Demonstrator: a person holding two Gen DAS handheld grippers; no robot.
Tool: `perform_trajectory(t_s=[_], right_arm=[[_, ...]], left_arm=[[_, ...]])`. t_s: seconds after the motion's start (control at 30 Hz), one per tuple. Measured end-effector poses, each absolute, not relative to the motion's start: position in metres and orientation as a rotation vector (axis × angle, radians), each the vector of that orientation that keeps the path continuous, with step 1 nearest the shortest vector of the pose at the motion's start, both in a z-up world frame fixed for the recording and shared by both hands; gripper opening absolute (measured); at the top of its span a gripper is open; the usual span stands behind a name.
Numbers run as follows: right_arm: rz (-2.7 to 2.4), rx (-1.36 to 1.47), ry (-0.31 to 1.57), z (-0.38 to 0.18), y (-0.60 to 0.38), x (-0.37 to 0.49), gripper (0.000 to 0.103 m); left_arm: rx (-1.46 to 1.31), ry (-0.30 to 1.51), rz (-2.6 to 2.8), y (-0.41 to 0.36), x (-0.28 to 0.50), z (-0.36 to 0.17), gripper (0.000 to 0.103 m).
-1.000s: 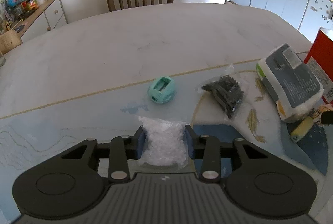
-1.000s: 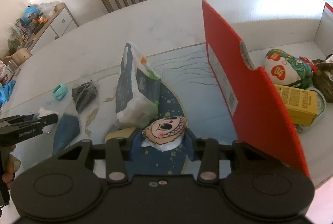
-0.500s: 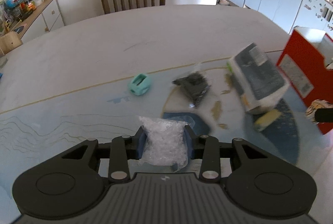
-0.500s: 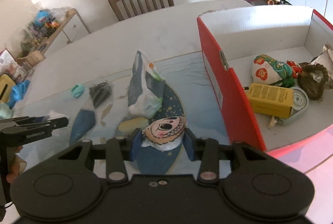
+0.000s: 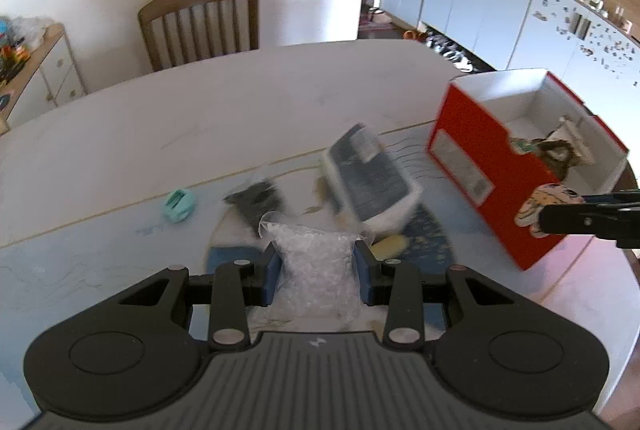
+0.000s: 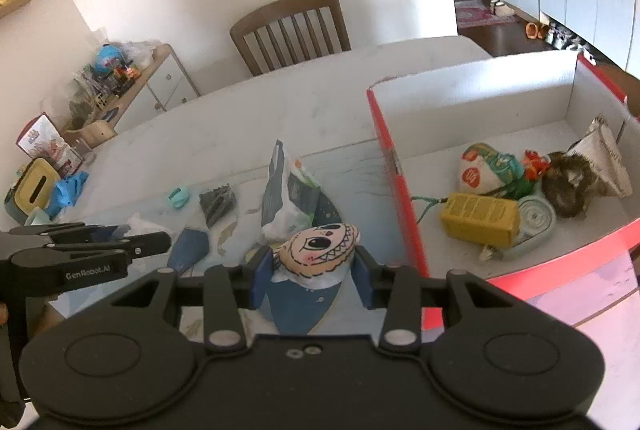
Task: Organize objects
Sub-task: 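Carry the face plush and pellet bag into the shoebox and open both grippers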
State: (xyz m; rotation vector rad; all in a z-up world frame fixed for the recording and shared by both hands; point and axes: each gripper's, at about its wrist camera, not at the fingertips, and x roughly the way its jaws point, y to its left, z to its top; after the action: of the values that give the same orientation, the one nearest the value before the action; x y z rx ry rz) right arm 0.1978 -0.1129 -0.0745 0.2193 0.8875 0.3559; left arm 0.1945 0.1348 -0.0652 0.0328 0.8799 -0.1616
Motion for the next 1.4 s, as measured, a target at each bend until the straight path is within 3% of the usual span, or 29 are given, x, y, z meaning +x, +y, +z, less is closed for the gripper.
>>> perform_trajectory(t_s=[0.83, 1.4], right_arm=[[0.359, 0.178, 0.839, -0.057, -0.223, 0.207, 0.041], [0.325, 0.070, 0.907, -0.086, -0.283, 0.249, 0.041]], left_arm=[[0.098, 0.839, -0.296, -0.017, 0.221, -0.038, 0.037], [0.170, 0.840, -0.347, -0.116, 0.286, -0.038, 0.037]])
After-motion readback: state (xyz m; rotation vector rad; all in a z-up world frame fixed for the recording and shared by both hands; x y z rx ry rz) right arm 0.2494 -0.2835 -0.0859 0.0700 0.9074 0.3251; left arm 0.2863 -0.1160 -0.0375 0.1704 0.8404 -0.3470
